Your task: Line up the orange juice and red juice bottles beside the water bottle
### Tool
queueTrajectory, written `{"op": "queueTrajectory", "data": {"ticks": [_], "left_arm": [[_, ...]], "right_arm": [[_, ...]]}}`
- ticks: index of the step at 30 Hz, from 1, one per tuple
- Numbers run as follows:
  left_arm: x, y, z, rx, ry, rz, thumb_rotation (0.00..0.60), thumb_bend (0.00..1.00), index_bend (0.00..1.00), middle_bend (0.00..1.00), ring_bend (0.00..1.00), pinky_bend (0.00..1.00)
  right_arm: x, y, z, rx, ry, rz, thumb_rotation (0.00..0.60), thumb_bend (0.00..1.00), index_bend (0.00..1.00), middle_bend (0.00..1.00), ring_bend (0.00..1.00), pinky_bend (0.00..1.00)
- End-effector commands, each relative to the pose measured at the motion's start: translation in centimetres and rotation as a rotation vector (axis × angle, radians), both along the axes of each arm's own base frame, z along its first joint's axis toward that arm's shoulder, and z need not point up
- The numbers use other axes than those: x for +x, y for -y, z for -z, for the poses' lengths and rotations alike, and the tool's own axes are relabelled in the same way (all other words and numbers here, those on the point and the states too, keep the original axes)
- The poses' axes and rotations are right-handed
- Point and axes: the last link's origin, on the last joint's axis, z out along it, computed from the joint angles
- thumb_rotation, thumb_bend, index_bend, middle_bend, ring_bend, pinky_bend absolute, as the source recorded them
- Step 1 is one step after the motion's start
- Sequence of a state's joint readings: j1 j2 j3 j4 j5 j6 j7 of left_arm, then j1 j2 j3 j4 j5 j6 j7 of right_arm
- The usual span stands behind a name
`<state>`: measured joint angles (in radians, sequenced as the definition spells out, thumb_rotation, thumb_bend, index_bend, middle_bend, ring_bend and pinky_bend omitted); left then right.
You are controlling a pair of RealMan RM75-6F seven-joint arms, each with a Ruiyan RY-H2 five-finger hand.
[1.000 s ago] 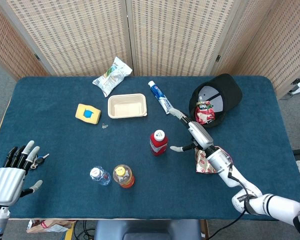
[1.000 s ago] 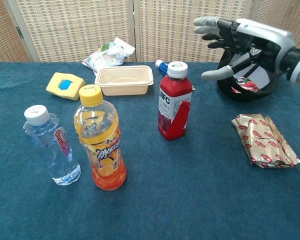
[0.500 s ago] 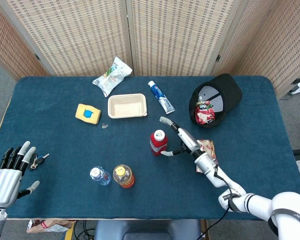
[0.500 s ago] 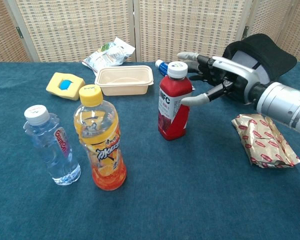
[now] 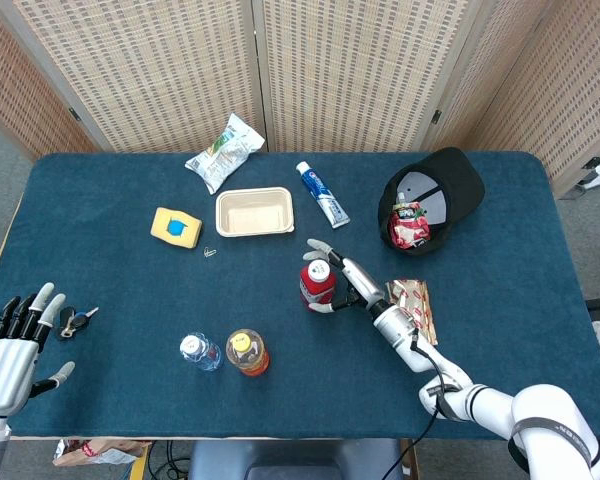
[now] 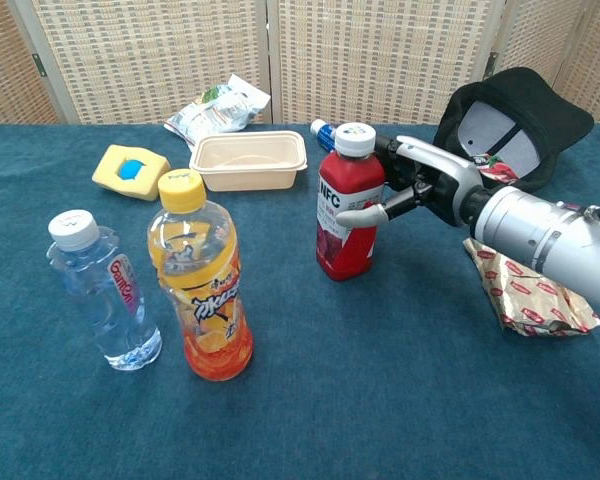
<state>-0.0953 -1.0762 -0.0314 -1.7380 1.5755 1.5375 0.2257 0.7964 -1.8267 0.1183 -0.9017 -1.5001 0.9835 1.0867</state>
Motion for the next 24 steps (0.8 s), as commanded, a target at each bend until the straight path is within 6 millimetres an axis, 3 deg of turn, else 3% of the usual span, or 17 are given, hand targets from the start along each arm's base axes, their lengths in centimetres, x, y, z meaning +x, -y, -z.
{"op": "queueTrajectory", "data": {"ticks": [1, 7, 11, 16, 24], "left_arm": [[0.0, 0.0, 0.0, 0.002, 0.000, 0.000, 0.600, 0.13, 0.06, 0.00, 0.01, 0.00], [-0.1, 0.1, -0.1, 0.005, 0.002, 0.000, 0.600, 0.13, 0.06, 0.00, 0.01, 0.00], [-0.2, 0.1, -0.2, 0.008, 0.001, 0.000, 0.600, 0.13, 0.06, 0.00, 0.01, 0.00], [-0.1, 0.0, -0.1, 0.005, 0.004, 0.009, 0.600, 0.13, 0.06, 0.00, 0.01, 0.00], [0.3, -0.2, -0.1, 0.005, 0.003, 0.020, 0.600, 0.13, 0.06, 0.00, 0.01, 0.00]], "right_arm": [[0.2, 0.2, 0.5, 0.008, 0.003, 0.006, 0.600, 0.15, 0.23, 0.28, 0.15, 0.17], [0.3, 0.4, 0.8, -0.011, 0.014, 0.019, 0.600, 0.33, 0.49, 0.42, 0.27, 0.26], [0.3, 0.3, 0.2, -0.021, 0.021, 0.004, 0.600, 0.40, 0.59, 0.48, 0.34, 0.32], [0.4, -0.8, -1.0, -0.011, 0.055, -0.032, 0.600, 0.41, 0.63, 0.51, 0.37, 0.36], [0.2, -4.3, -2.4, 0.051, 0.053, -0.121, 0.600, 0.41, 0.63, 0.51, 0.39, 0.37]]}}
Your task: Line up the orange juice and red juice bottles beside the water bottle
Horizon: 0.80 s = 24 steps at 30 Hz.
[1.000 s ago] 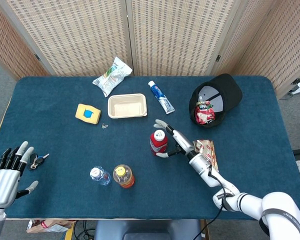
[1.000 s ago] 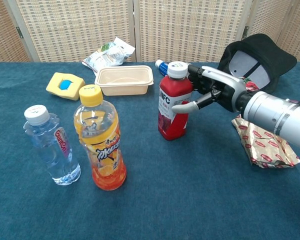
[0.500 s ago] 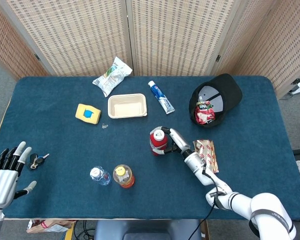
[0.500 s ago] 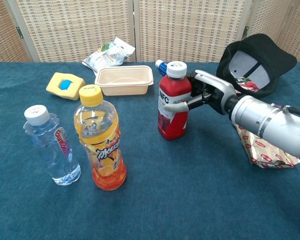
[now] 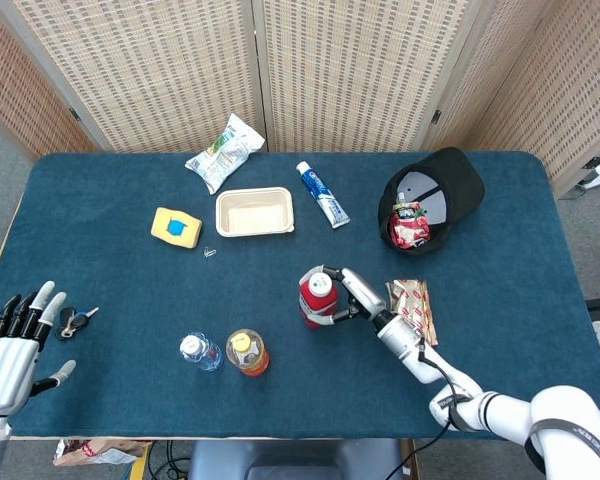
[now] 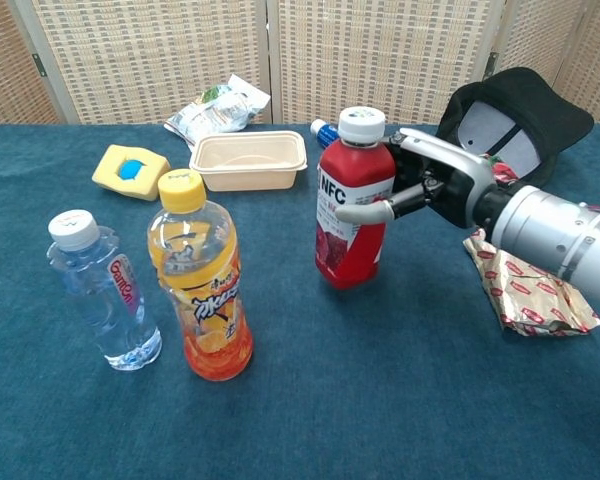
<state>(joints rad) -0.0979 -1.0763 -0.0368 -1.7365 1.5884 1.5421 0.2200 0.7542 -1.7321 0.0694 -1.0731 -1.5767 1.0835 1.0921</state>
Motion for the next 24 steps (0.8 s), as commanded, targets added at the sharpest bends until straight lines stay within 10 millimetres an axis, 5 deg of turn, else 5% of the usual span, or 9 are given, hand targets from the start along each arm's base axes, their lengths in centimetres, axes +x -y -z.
{"op": "queueTrajectory", "data": {"ticks": [1, 9, 24], "left_arm": [[0.1, 0.0, 0.0, -0.001, -0.003, 0.001, 0.600, 0.13, 0.06, 0.00, 0.01, 0.00], [0.3, 0.1, 0.2, -0.009, -0.002, 0.006, 0.600, 0.13, 0.06, 0.00, 0.01, 0.00], [0.1, 0.3, 0.0, -0.004, 0.004, 0.005, 0.600, 0.13, 0.06, 0.00, 0.01, 0.00]], "right_arm": [[-0.5, -2.0, -0.7, 0.029, -0.016, -0.048, 0.600, 0.41, 0.63, 0.51, 0.39, 0.37], [-0.6, -4.5, 0.0, 0.078, -0.066, -0.117, 0.600, 0.39, 0.63, 0.51, 0.39, 0.37], [-0.2, -5.3, 1.6, 0.104, -0.070, -0.131, 0.600, 0.35, 0.63, 0.51, 0.40, 0.37]]}}
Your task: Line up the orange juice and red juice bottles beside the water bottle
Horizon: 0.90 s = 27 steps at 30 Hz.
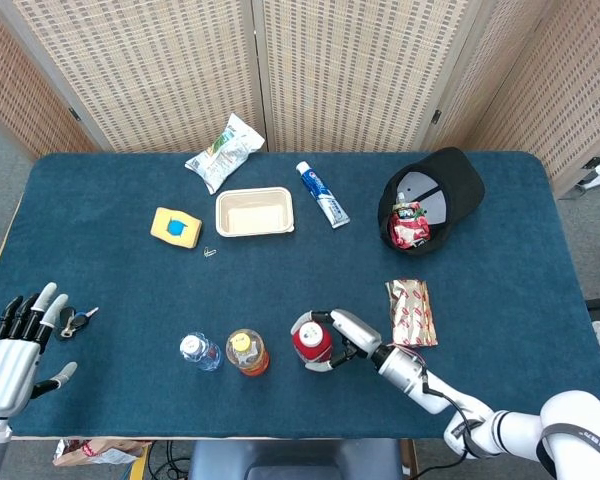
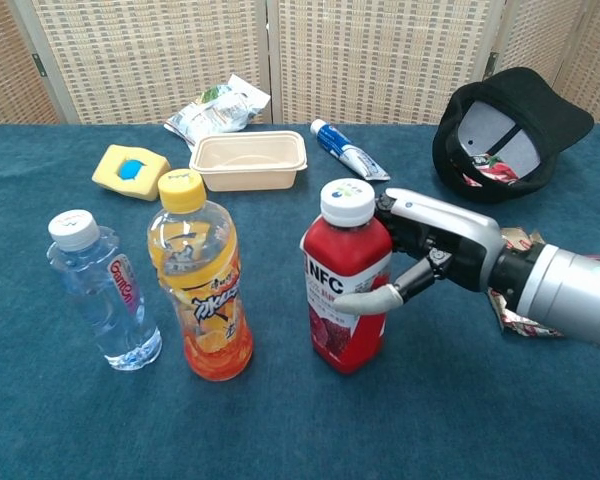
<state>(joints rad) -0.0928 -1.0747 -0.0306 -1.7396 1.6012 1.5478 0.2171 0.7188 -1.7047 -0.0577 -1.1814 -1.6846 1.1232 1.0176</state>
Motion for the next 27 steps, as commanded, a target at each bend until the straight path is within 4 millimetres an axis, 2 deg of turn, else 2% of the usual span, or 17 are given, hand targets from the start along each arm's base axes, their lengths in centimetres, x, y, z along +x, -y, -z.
{"op": "queueTrajectory", "data": {"ticks": [1, 18, 23, 26, 27], "left_arm": [[-0.1, 0.0, -0.1, 0.001, 0.000, -0.001, 0.600, 0.13, 0.06, 0.00, 0.01, 0.00], [-0.6, 0.2, -0.4, 0.008, 0.001, -0.012, 0.600, 0.13, 0.06, 0.00, 0.01, 0.00], [-0.7, 0.2, -0.4, 0.009, 0.002, -0.014, 0.600, 0.13, 0.06, 0.00, 0.01, 0.00], [-0.7, 0.1, -0.3, 0.006, 0.003, -0.012, 0.600, 0.13, 0.06, 0.00, 0.01, 0.00], [-0.6, 0.1, -0.3, 0.005, 0.005, -0.011, 0.600, 0.13, 0.06, 0.00, 0.00, 0.00]], "right_arm": [[0.1, 0.0, 0.3, 0.002, 0.003, 0.002, 0.600, 0.35, 0.63, 0.51, 0.40, 0.37], [1.4, 0.4, 1.7, 0.014, 0.010, -0.023, 0.600, 0.29, 0.61, 0.47, 0.38, 0.37], [1.1, 0.3, 1.5, 0.005, -0.002, -0.036, 0.600, 0.26, 0.47, 0.40, 0.32, 0.37], [1.0, 0.3, 1.3, 0.018, -0.004, -0.040, 0.600, 0.25, 0.33, 0.32, 0.25, 0.31], [1.0, 0.3, 1.1, 0.021, -0.006, -0.043, 0.600, 0.25, 0.26, 0.27, 0.20, 0.27]]}}
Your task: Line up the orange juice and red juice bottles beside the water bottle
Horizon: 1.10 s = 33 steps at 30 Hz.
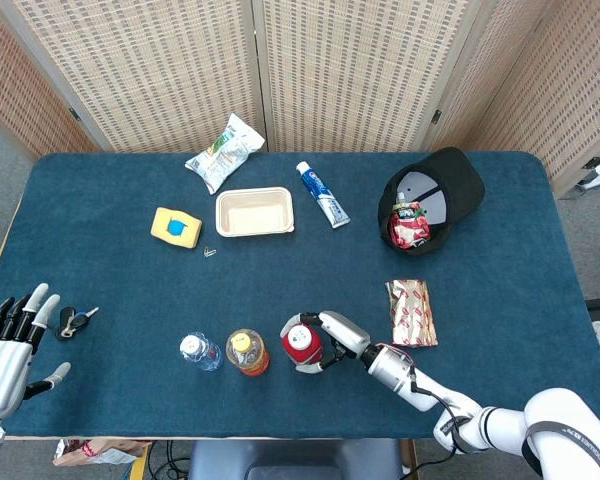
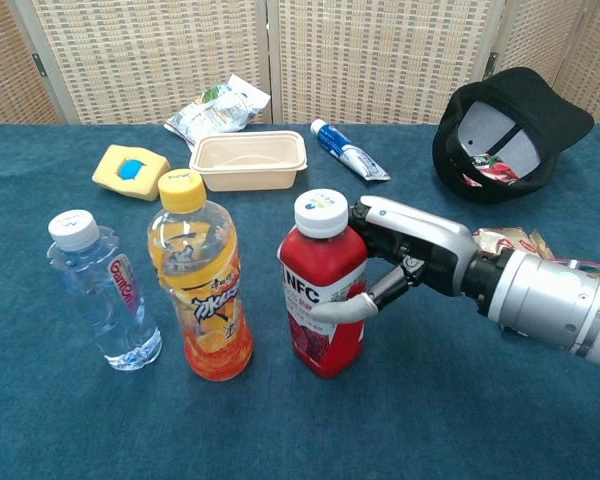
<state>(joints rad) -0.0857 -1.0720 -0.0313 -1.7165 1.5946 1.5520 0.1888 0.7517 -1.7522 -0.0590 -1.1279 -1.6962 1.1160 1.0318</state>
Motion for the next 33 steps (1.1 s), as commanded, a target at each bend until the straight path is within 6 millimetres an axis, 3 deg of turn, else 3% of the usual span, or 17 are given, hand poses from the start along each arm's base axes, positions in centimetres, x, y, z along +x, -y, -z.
{"op": "queueTrajectory", "data": {"ticks": [1, 3, 7, 22, 29, 33], "left_arm": [[0.0, 0.0, 0.0, -0.001, 0.001, 0.003, 0.600, 0.13, 0.06, 0.00, 0.00, 0.00], [0.1, -0.1, 0.1, -0.002, 0.002, 0.004, 0.600, 0.13, 0.06, 0.00, 0.00, 0.00], [0.1, -0.1, 0.1, -0.004, 0.001, 0.006, 0.600, 0.13, 0.06, 0.00, 0.00, 0.00], [0.3, -0.4, 0.2, -0.006, 0.003, 0.015, 0.600, 0.13, 0.06, 0.00, 0.00, 0.00], [0.2, -0.6, 0.3, -0.011, 0.002, 0.013, 0.600, 0.13, 0.06, 0.00, 0.00, 0.00], [0.1, -0.8, 0.3, -0.015, 0.002, 0.008, 0.600, 0.13, 0.06, 0.00, 0.00, 0.00]], "right_arm": [[-0.1, 0.0, -0.3, 0.009, -0.005, -0.008, 0.600, 0.25, 0.22, 0.25, 0.18, 0.24], [-0.1, -0.1, -0.6, 0.006, -0.002, -0.011, 0.600, 0.25, 0.11, 0.17, 0.12, 0.18], [-0.2, -0.3, -1.4, 0.001, -0.002, -0.017, 0.600, 0.25, 0.01, 0.09, 0.05, 0.11], [-0.9, -0.8, -4.3, -0.023, -0.004, 0.020, 0.600, 0.24, 0.00, 0.07, 0.03, 0.10], [-1.9, -0.3, -8.5, -0.239, -0.052, -0.008, 0.600, 0.23, 0.00, 0.07, 0.03, 0.10], [-3.1, -0.6, -11.9, -0.410, -0.150, -0.005, 0.600, 0.23, 0.00, 0.10, 0.03, 0.10]]}}
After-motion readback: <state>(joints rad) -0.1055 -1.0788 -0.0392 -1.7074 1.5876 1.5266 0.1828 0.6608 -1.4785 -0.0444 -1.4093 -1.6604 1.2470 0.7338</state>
